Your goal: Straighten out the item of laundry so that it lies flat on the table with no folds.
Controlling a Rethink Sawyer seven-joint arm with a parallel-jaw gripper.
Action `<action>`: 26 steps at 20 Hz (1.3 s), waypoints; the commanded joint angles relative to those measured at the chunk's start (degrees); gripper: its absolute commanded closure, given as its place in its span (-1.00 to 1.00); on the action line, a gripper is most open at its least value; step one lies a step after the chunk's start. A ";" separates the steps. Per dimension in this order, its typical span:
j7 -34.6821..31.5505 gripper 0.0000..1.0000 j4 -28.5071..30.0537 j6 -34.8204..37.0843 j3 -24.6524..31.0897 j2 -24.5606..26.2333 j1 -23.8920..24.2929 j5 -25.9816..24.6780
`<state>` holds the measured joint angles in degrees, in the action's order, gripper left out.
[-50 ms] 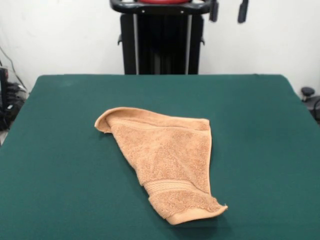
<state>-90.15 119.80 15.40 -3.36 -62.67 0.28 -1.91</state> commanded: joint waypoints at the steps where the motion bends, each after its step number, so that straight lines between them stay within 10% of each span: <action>1: -6.90 -1.00 4.17 -7.90 7.36 9.70 0.84 -3.44; 26: -2.90 -1.00 4.36 -5.94 11.18 9.16 7.73 -6.97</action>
<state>-90.15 120.14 8.83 -0.82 -52.12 4.68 -5.59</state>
